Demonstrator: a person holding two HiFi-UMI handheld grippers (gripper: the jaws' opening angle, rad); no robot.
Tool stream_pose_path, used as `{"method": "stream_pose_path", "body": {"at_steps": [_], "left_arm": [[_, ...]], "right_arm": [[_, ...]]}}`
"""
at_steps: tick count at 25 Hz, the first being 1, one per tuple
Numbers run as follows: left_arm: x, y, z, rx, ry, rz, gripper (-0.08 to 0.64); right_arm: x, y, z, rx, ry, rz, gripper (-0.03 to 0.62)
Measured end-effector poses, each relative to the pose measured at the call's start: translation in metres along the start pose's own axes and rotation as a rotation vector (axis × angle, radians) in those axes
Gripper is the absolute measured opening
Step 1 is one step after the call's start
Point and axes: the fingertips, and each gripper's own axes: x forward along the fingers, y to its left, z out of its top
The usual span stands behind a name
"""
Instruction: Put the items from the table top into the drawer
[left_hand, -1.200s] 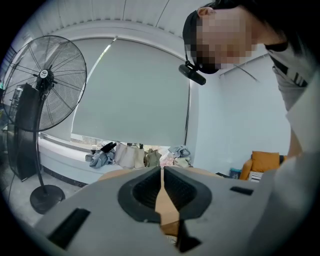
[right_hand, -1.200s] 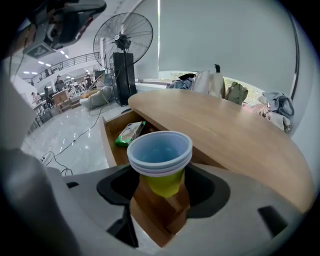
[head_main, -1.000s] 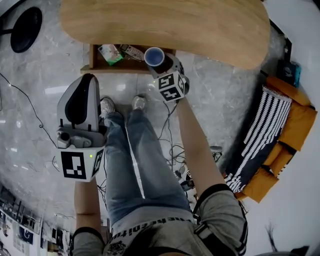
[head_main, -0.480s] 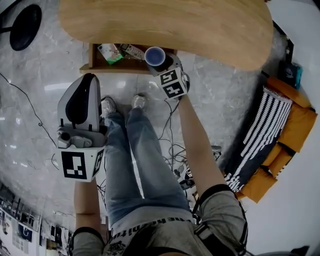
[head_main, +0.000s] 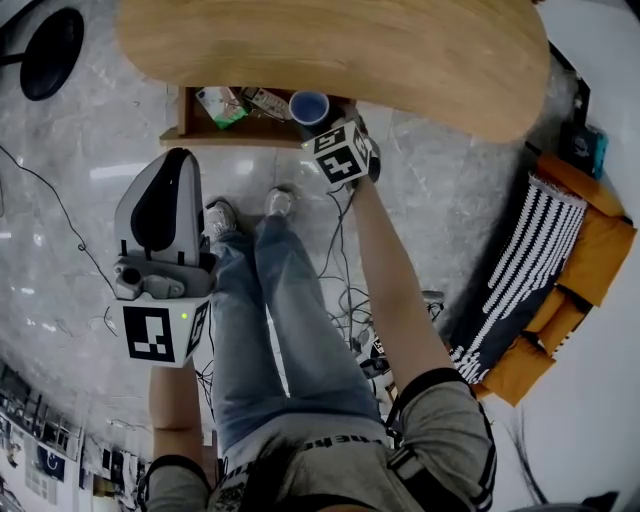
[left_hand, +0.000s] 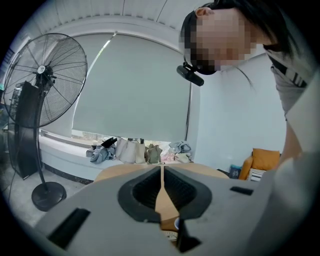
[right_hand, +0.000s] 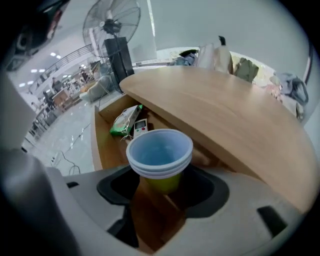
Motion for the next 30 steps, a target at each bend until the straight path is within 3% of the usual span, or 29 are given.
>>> {"method": "stream_pose_path", "body": {"at_steps": [3,8,14,18,26,30], "left_arm": [[-0.001,0.003,0.000,0.001,0.001,0.007,0.020],[-0.002,0.009,-0.003,-0.001,0.003,0.021,0.020],[-0.001,0.005,-0.001,-0.002,0.001,0.020,0.020],[-0.001,0.004,0.000,-0.001,0.001,0.019,0.020],[-0.002,-0.002,-0.001,-0.009,-0.002,0.010,0.020],[-0.007,-0.003,0.001,-0.011,-0.008,0.006,0.020]], "right_arm": [[0.002,-0.001,0.008,-0.082,-0.047,-0.051,0.284],[0.002,-0.003,0.010,-0.074,-0.063,-0.080,0.288],[-0.002,-0.009,-0.001,0.011,-0.015,-0.094,0.293],[-0.007,-0.009,-0.004,0.013,-0.001,-0.094,0.297],[-0.022,-0.005,-0.010,0.098,-0.032,-0.069,0.298],[-0.038,0.000,-0.004,0.151,-0.113,-0.072,0.216]]}}
